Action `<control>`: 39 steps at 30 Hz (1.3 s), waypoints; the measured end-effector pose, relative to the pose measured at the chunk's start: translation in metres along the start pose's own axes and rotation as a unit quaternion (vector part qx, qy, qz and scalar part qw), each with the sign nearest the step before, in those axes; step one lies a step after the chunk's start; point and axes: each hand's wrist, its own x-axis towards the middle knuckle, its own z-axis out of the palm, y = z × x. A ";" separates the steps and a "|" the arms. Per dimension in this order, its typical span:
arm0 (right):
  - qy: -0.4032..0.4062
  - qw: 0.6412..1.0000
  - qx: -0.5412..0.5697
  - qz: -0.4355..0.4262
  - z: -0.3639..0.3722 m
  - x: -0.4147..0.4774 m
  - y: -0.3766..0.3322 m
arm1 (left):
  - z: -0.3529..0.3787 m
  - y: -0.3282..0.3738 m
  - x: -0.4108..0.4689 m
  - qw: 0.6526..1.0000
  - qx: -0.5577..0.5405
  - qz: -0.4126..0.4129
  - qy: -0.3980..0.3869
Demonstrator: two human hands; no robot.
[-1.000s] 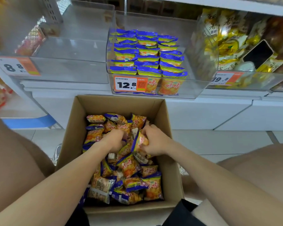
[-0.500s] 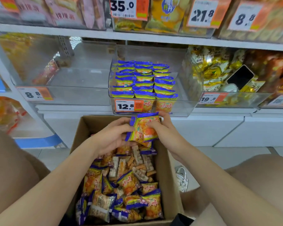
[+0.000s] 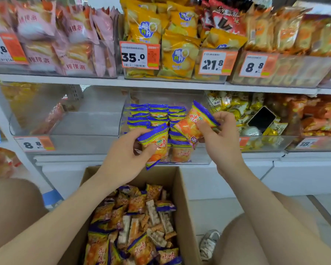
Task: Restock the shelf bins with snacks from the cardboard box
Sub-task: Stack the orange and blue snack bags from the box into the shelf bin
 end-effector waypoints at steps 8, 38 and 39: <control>-0.016 0.911 -0.370 -0.182 0.001 0.086 0.025 | 0.008 0.009 0.057 0.995 0.071 0.055 -0.039; -0.185 0.781 -0.593 -0.064 0.063 0.232 0.093 | 0.038 -0.021 0.126 0.993 -0.005 -0.046 -0.110; -0.199 0.783 -0.585 -0.065 0.058 0.228 0.092 | 0.038 -0.020 0.126 0.993 -0.025 -0.055 -0.106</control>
